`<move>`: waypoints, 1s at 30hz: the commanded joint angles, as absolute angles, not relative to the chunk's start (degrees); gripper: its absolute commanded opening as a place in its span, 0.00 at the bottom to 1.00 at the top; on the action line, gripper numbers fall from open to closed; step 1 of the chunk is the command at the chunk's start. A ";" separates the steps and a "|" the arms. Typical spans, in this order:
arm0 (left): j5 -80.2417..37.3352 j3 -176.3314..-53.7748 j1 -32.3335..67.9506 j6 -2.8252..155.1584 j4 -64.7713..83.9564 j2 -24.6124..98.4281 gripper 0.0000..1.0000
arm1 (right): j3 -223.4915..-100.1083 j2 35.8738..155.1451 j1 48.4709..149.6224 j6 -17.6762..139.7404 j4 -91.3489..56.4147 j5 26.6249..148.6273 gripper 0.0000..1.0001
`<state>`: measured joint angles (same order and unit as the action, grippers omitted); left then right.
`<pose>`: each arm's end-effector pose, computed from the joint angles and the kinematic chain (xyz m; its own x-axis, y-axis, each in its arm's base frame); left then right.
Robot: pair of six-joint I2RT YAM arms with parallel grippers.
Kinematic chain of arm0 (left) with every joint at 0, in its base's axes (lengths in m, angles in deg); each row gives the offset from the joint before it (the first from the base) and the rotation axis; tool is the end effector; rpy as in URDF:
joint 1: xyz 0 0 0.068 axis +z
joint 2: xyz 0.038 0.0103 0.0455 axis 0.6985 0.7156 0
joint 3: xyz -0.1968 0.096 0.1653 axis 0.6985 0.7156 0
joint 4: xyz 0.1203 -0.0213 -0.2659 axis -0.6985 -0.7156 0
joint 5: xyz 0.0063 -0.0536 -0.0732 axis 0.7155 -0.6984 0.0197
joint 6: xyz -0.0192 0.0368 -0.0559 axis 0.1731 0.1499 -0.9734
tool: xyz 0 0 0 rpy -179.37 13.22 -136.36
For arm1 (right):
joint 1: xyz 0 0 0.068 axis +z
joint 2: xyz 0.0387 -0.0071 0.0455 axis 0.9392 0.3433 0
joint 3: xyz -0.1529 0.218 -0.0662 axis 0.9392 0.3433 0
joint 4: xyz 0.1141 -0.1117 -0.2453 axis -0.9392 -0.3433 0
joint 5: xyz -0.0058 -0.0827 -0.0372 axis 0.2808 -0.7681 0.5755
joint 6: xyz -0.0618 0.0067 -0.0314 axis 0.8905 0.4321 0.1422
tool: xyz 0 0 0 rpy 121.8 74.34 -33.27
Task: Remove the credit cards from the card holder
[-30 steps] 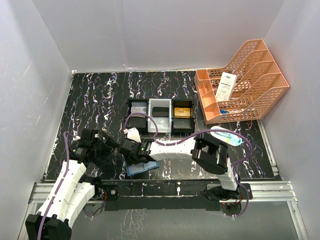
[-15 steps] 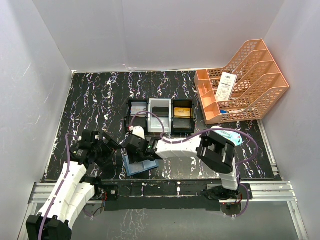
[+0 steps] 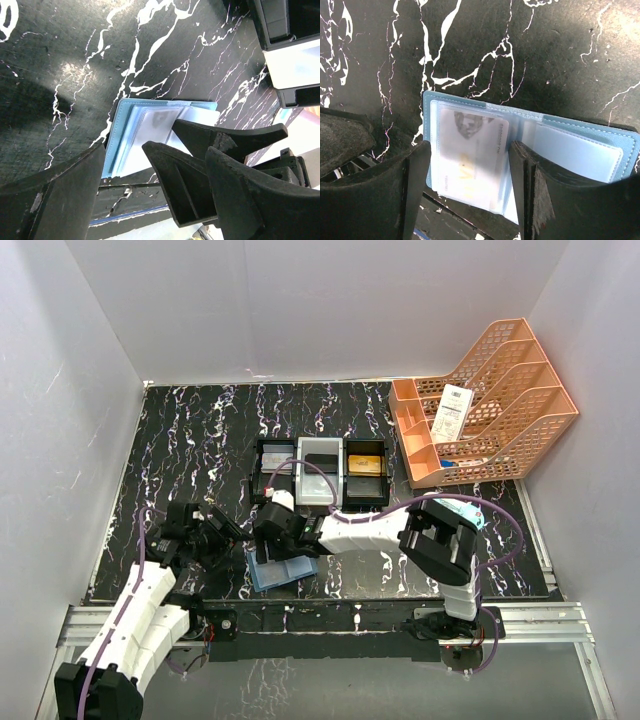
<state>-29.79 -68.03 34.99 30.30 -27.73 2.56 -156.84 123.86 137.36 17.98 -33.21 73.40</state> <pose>0.1789 -0.0458 0.1695 -0.6934 -0.7048 -0.1502 -0.4689 0.5995 -0.6486 0.1736 0.4012 0.1298 -0.8850 -0.1504 -0.4407 -0.3345 0.8637 0.3770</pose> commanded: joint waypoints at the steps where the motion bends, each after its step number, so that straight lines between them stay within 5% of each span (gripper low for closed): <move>1: -26.77 -69.76 35.09 29.34 -31.36 0.23 0.82 | -160.93 126.81 138.16 18.71 -39.16 68.32 0.64; 15: -18.07 -72.22 35.10 25.13 -37.69 -4.92 0.85 | -171.40 134.91 142.10 20.12 -52.86 54.25 0.66; 30: -25.08 -70.63 35.08 28.98 -32.20 -2.09 0.84 | -162.17 128.13 139.36 19.42 -40.93 63.96 0.54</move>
<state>-20.42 -70.41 34.99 26.71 -34.79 -3.25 -167.07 130.17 141.95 19.77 -44.18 59.52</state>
